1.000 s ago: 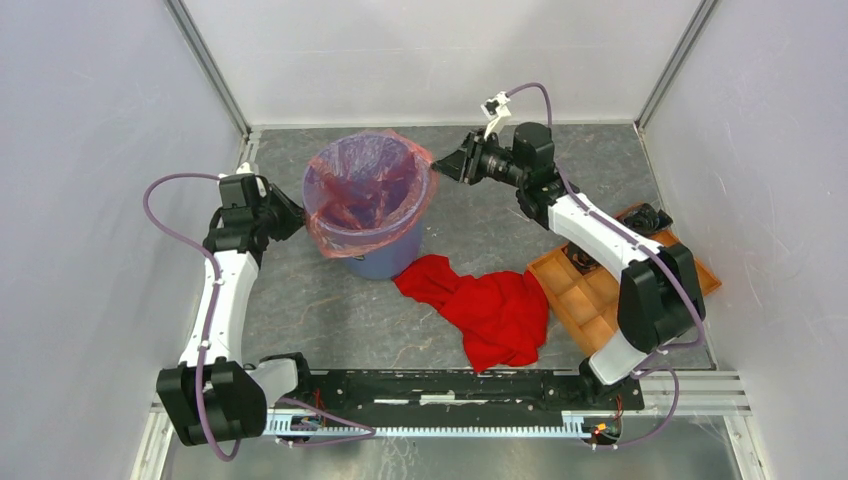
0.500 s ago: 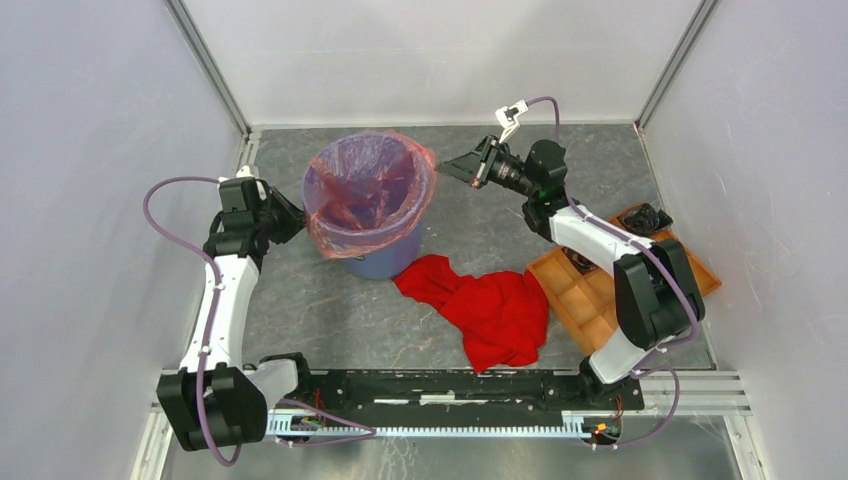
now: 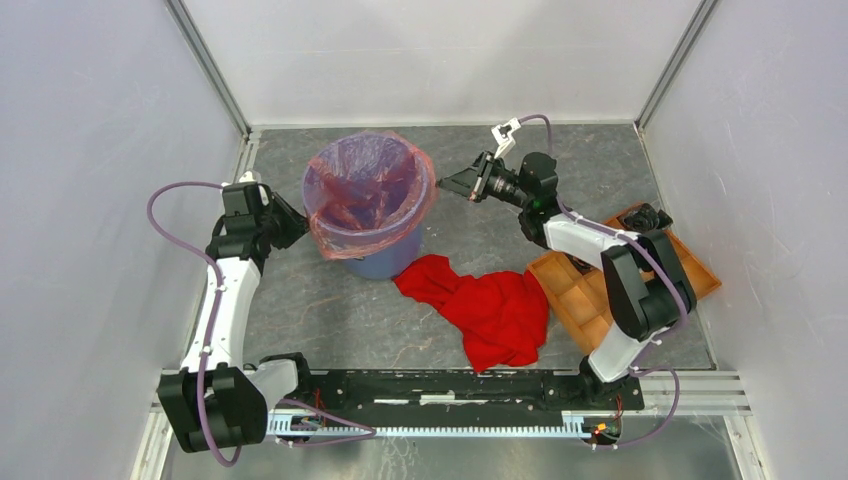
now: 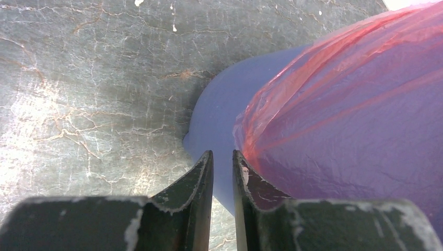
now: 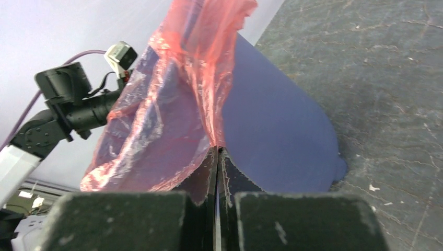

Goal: Put the trash bags into the trash bin

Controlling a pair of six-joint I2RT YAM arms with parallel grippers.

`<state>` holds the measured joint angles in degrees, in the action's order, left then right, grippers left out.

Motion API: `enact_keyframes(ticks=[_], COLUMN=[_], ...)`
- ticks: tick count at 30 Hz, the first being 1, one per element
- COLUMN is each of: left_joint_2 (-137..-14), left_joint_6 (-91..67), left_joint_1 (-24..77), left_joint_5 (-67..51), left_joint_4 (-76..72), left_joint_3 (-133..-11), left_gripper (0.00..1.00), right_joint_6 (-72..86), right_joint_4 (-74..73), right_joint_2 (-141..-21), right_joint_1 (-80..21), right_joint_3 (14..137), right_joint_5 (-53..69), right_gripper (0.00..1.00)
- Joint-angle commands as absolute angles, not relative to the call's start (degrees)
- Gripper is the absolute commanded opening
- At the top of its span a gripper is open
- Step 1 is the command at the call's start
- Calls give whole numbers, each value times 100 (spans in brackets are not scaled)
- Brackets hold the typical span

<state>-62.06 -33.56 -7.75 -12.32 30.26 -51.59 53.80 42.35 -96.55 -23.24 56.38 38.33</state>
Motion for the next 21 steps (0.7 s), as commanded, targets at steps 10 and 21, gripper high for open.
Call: enact_keyframes(ticks=[10,21], left_joint_2=[-6088,-5129], left_joint_6=[-3173,-3180], left_joint_1=[-759,-759], left_joint_5=[-918,150], left_joint_4=[3050,3824], left_joint_3=[-5212,-5265], left_gripper=[26,56], right_joint_6=[3877,2137], right_joint_4=[2994,752], right_joint_2=[-9989,-9107], right_joint_1=[-2592,-2599], right_joint_3=[5711,6078], right_joint_5=[3185,2585], right_gripper=[0,48])
